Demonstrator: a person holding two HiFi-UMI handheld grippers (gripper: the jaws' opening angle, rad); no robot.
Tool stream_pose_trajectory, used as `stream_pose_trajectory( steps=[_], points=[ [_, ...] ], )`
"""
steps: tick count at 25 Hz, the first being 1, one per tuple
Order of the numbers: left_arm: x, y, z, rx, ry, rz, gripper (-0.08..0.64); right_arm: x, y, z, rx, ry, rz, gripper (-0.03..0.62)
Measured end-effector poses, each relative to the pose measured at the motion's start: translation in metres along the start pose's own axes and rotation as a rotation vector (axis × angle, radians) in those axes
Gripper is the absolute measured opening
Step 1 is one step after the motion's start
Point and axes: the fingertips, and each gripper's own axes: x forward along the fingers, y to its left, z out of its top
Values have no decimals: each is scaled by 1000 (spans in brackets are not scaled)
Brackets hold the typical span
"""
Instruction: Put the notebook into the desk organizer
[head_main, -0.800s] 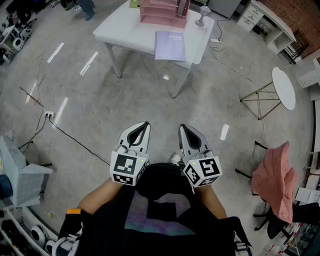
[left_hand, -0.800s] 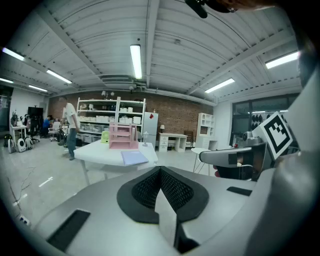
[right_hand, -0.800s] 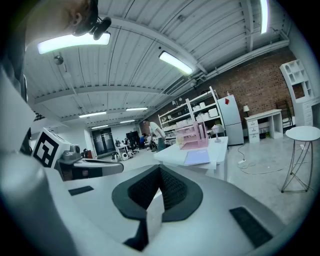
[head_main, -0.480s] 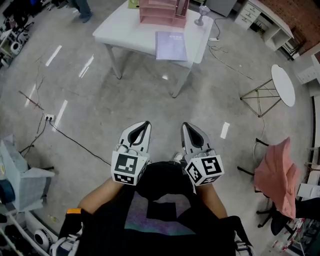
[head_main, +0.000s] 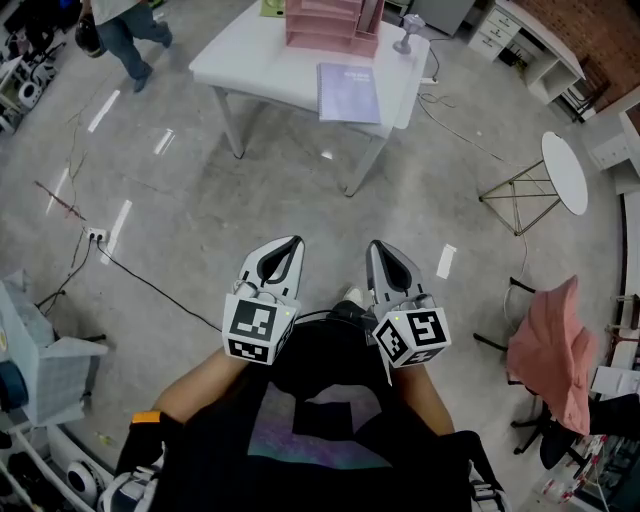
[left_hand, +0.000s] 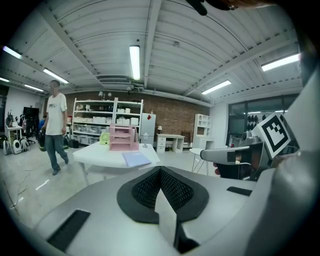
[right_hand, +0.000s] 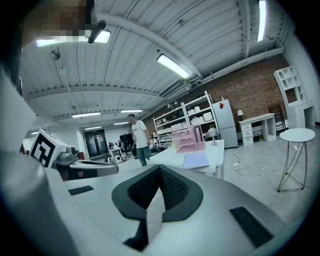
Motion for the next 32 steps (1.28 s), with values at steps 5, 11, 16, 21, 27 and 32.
stream_pose_trajectory(
  steps=[5,11,16,21,27,32],
  points=[
    [21,15,13,5,-17,13,8,24,-16,11,-9,-17,-6,15],
    [67,41,31,2,-28,51,8,77,-47,25,-27,-21,13,15],
    [119,57,50,-12,-20,79,8,123,-88,42,-35,-6,20,15],
    [174,74,70,-40,-8,117,8,167,-132,57,-29,21,41,15],
    [235,90,91,-125,14,141,8,212,-180,74,-40,45,93,15],
    [277,102,105,-142,30,166,9,249,-215,85,-65,52,117,15]
  ],
)
